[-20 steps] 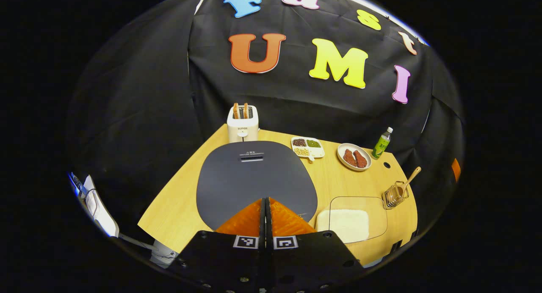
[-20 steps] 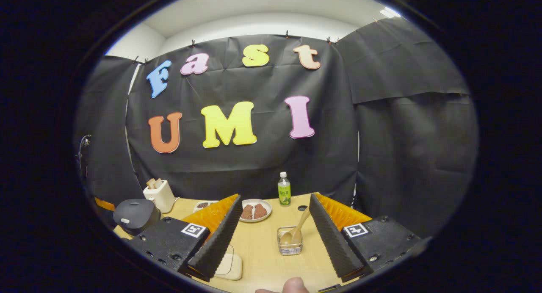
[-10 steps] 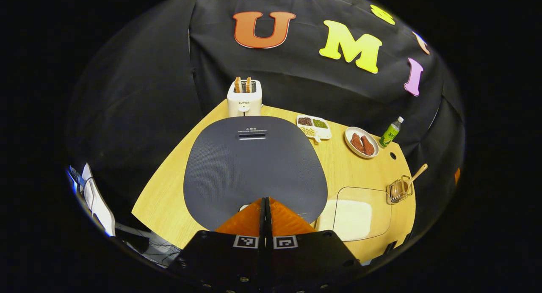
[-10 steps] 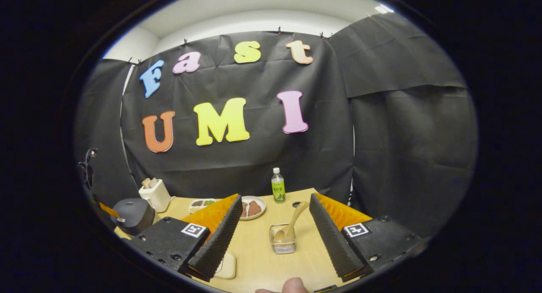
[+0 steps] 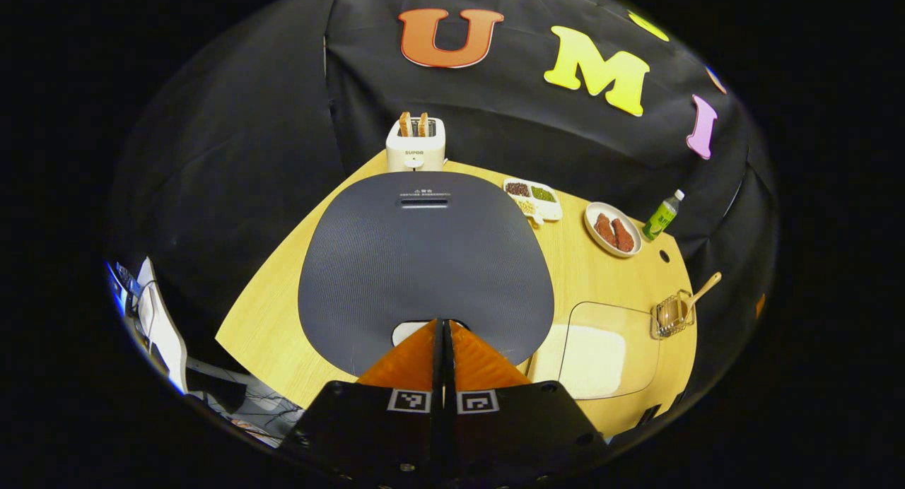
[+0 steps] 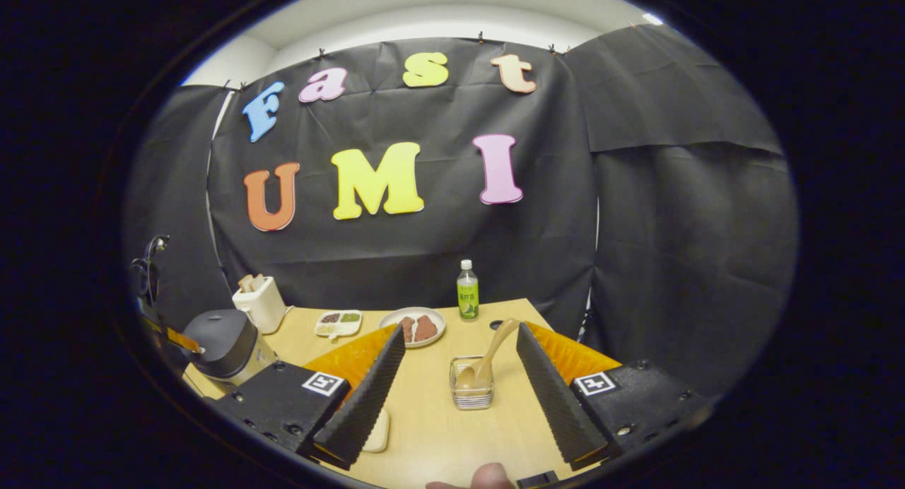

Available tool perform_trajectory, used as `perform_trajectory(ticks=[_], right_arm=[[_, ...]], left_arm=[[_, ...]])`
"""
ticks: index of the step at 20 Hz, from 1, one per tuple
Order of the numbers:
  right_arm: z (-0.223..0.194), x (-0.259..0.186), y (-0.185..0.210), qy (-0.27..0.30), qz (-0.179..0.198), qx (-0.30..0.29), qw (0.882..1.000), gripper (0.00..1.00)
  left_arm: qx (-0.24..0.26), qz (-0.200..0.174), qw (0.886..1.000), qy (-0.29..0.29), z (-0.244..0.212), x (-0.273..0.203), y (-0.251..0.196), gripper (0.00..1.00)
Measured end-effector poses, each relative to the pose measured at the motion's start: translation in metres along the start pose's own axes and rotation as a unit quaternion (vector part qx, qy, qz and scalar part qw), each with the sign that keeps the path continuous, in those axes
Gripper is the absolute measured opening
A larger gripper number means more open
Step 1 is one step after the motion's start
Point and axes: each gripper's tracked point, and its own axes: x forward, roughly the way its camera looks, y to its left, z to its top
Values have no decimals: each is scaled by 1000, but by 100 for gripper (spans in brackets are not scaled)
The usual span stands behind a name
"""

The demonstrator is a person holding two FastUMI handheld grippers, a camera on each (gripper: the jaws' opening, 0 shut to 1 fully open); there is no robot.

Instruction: Close the left gripper, press the button to open the rice cooker; take a wooden spoon from the chopstick holder with the right hand, scoop a spoonful of rice and pour it into the rice cooker, then put the wooden spoon back into the chopstick holder.

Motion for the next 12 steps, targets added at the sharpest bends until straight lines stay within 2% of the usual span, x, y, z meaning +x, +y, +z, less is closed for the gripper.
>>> perform_trajectory(ticks=[2, 3, 4, 6, 7, 12], right_arm=[[5, -1, 4, -3, 5, -2, 1000, 96], [10, -1, 3, -9, 5, -2, 1000, 100], [16, -1, 1, -17, 4, -2, 1000, 96], [23, -1, -6, -29, -3, -2, 1000, 96], [21, 1, -6, -27, -5, -1, 1000, 100], [35, 6, -17, -36, -20, 5, 999, 100]], left_arm=[[-9, -10, 1000, 1, 1, -1, 0, 0], [-7, -12, 1000, -3, 4, -3, 1, 0], [-8, -11, 1000, -16, 10, -9, -1, 0], [-26, -18, 997, -71, 36, -20, -10, 0], [-26, -22, 994, -101, 55, -28, -13, 0], [-4, -27, 975, -222, 117, -78, -14, 0]])
